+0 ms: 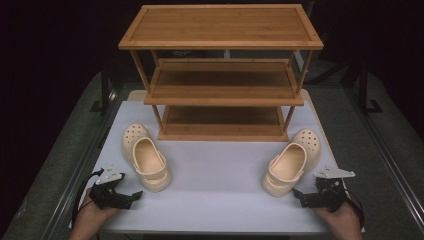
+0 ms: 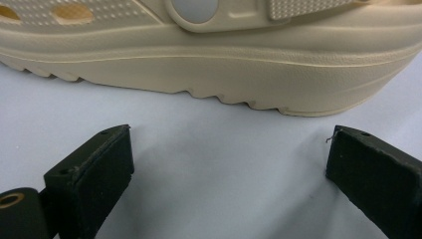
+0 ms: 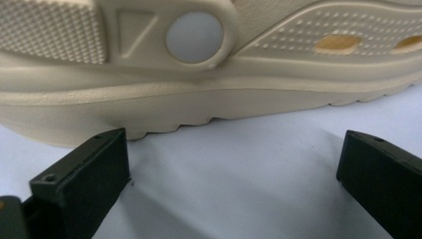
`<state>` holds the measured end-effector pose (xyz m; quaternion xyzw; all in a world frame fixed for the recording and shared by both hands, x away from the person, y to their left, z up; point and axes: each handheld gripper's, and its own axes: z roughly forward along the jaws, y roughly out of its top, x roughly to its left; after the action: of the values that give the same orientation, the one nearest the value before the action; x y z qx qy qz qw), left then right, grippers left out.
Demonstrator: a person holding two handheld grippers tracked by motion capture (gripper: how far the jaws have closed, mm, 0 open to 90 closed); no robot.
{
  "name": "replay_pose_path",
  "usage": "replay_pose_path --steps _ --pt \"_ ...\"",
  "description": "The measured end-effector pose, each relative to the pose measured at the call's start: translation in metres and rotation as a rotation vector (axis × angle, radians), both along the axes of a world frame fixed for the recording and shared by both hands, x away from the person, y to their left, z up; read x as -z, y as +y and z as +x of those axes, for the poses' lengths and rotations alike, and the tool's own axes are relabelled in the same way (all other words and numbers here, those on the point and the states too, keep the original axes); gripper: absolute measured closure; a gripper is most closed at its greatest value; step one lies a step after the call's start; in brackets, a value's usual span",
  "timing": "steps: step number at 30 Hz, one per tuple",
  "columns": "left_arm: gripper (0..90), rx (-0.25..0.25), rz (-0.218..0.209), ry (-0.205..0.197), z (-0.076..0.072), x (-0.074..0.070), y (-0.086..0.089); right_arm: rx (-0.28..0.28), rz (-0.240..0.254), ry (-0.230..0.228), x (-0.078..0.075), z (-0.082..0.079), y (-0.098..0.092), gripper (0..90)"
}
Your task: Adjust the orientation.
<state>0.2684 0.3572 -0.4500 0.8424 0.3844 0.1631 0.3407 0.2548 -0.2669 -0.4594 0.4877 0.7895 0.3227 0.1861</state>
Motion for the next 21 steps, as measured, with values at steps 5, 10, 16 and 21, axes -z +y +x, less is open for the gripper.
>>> replay_pose_path --steps 5,10,16,21 --pt "4.0 -0.001 0.000 0.000 -0.0001 -0.0001 0.0000 0.000 0.000 0.000 0.0000 0.0001 -0.0001 0.0" --pt "4.3 -0.002 -0.004 0.000 -0.0001 -0.0004 0.0001 0.000 0.001 0.001 0.0000 0.0003 -0.0001 0.0" --pt "5.3 -0.001 -0.003 -0.006 -0.0007 -0.0008 0.0003 0.000 0.000 0.000 0.0000 0.0002 0.0000 0.0" --pt "6.2 0.003 -0.007 -0.017 -0.0042 -0.0023 0.0016 0.000 0.000 0.001 -0.0001 0.0003 0.0001 0.0"
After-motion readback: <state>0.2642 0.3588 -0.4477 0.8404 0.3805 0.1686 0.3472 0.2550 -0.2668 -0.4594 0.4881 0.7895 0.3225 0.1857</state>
